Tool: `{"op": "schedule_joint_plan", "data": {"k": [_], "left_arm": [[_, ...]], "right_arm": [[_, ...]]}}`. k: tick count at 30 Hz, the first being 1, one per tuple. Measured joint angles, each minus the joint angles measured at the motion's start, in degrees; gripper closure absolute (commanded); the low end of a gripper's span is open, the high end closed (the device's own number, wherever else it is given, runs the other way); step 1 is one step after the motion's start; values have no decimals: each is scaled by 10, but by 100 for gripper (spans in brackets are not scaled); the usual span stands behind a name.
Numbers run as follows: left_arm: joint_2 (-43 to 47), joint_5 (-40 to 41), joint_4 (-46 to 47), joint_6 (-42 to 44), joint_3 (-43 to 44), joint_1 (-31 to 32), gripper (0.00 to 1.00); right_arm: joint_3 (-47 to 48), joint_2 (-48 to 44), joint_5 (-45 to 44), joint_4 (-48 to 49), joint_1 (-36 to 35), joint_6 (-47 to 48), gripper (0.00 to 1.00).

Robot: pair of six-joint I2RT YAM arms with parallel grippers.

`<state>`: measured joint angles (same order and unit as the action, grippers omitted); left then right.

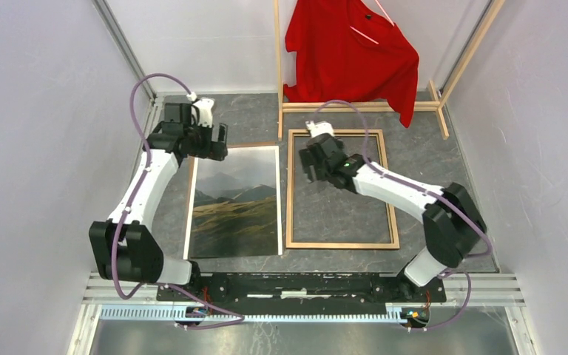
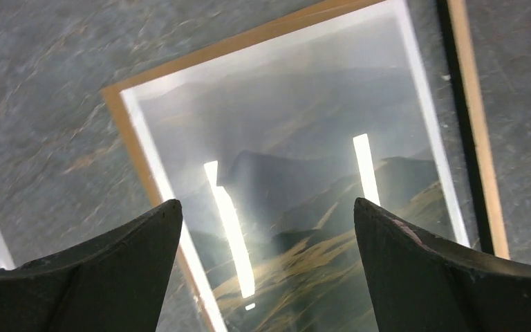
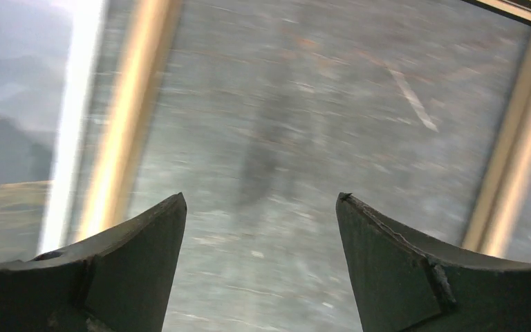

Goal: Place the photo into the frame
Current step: Turn over the photo frame at the center of the board.

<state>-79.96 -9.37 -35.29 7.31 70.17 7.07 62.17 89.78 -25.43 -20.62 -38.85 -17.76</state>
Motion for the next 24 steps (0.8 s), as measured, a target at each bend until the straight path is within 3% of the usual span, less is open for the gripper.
{"op": "schedule_joint_plan", "data": {"k": [5, 10, 18, 24], "left_arm": [[2, -12, -15, 18, -11, -56, 0], [19, -13, -28, 40, -47, -74, 0], [29, -18, -46, 71, -59, -107, 0], [26, -14, -48, 108, -86, -141, 0]], "right_arm": [[88, 103, 55, 26, -62, -25, 14], [122, 183, 83, 32, -78, -36, 18], [137, 232, 87, 30, -80, -47, 31], [125, 234, 60, 45, -80, -50, 35]]}}
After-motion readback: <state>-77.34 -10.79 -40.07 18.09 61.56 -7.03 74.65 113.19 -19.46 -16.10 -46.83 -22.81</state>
